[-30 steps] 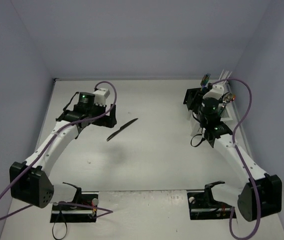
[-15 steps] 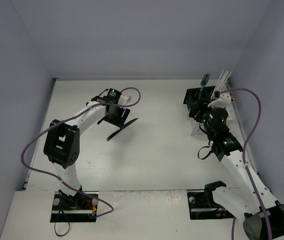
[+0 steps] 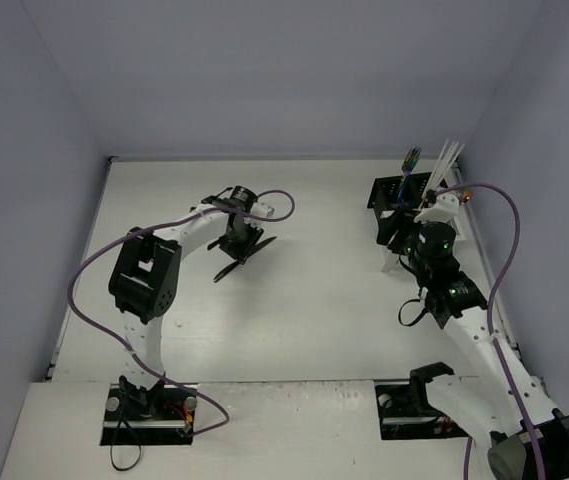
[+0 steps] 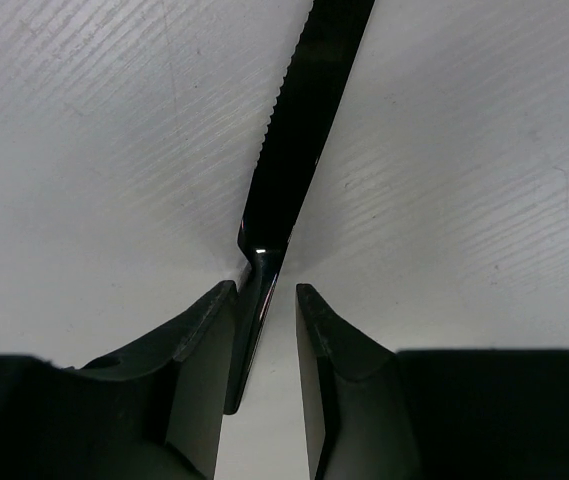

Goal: Sort the eating utensils into containers

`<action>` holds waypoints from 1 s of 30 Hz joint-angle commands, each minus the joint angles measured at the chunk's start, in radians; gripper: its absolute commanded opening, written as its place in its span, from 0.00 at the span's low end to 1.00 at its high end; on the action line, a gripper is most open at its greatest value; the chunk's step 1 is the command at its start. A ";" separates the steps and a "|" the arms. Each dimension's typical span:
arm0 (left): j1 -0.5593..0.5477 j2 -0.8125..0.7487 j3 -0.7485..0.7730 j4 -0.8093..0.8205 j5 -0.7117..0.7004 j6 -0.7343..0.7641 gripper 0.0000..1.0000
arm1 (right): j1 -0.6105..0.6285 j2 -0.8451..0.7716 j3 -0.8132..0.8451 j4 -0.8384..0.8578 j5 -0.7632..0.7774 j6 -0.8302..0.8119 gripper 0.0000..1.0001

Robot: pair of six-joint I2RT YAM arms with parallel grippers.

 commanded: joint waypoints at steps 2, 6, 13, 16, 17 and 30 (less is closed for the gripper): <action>-0.006 -0.003 0.050 -0.010 -0.013 0.028 0.29 | 0.006 -0.006 0.005 0.039 -0.021 -0.001 0.53; -0.006 0.011 0.053 -0.009 -0.017 0.035 0.32 | 0.006 0.000 0.005 0.039 -0.024 -0.001 0.53; -0.012 0.053 0.063 -0.009 -0.002 0.041 0.33 | 0.006 0.010 0.003 0.038 -0.029 0.001 0.53; -0.020 0.071 0.060 -0.010 0.001 0.047 0.26 | 0.006 0.008 0.001 0.036 -0.026 0.000 0.53; -0.022 0.075 0.060 -0.013 0.004 0.047 0.20 | 0.006 0.004 0.000 0.036 -0.021 -0.002 0.53; -0.048 -0.250 -0.041 0.178 0.060 -0.093 0.00 | 0.026 0.057 0.114 0.033 -0.271 0.039 0.59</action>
